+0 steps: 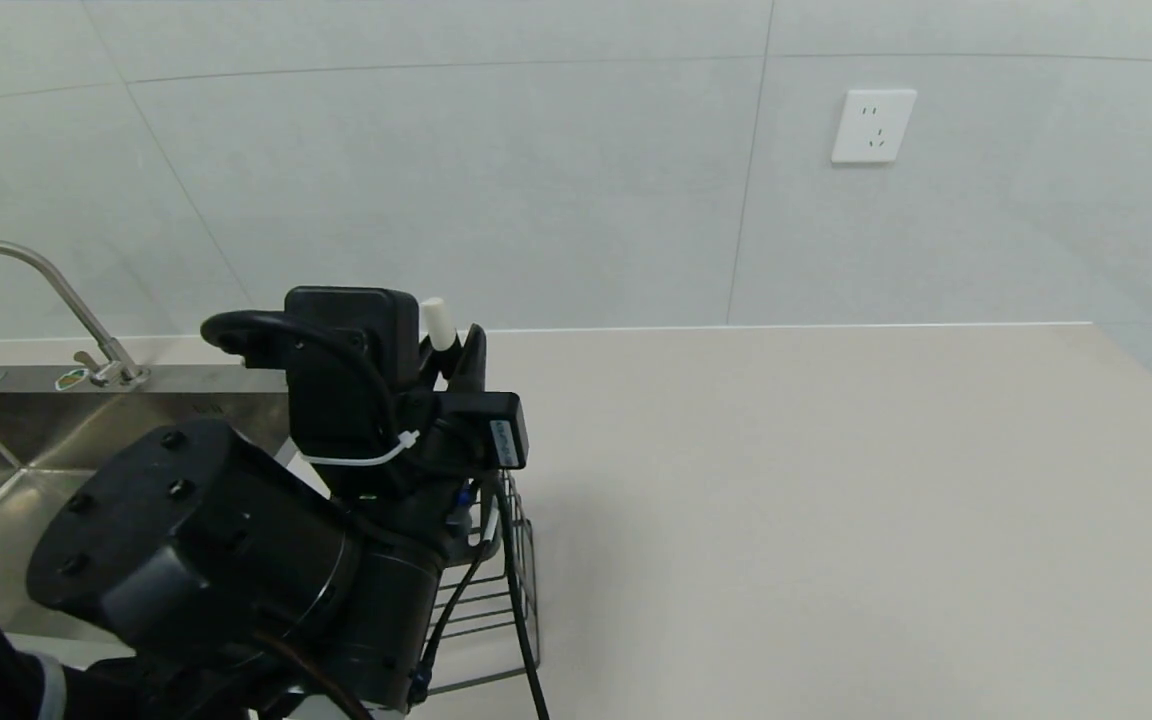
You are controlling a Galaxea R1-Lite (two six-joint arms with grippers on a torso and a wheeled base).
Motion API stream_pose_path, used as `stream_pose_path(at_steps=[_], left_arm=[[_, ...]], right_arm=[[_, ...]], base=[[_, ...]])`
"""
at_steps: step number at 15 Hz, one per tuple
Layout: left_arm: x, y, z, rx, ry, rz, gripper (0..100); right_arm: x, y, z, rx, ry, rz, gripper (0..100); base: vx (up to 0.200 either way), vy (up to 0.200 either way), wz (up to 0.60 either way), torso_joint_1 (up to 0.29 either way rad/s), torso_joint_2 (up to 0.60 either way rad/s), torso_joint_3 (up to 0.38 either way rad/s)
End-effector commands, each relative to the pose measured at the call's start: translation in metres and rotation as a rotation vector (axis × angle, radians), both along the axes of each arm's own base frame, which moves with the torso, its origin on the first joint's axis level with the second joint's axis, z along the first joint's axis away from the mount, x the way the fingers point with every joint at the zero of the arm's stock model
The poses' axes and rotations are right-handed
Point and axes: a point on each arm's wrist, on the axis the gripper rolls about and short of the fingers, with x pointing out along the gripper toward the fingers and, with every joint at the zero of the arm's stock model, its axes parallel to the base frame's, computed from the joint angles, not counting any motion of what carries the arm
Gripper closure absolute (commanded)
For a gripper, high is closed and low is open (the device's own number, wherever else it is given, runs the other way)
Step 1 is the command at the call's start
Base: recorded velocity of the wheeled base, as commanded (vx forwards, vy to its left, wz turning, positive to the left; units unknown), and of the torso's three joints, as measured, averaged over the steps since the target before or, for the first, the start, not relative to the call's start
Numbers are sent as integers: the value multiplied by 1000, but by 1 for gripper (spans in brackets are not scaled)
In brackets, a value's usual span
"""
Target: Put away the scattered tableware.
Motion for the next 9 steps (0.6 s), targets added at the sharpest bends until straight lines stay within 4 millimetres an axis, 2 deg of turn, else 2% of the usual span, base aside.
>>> stream_pose_path(at_steps=[1,9], left_arm=[[0,0,-5,11,13,4,100],[-4,7,-26,55,76,8,100]], right_arm=[[0,0,0,0,2,1,100],[0,0,0,0,2,1,100]], base=[[0,0,0,0,0,0],[0,0,0,0,0,0]])
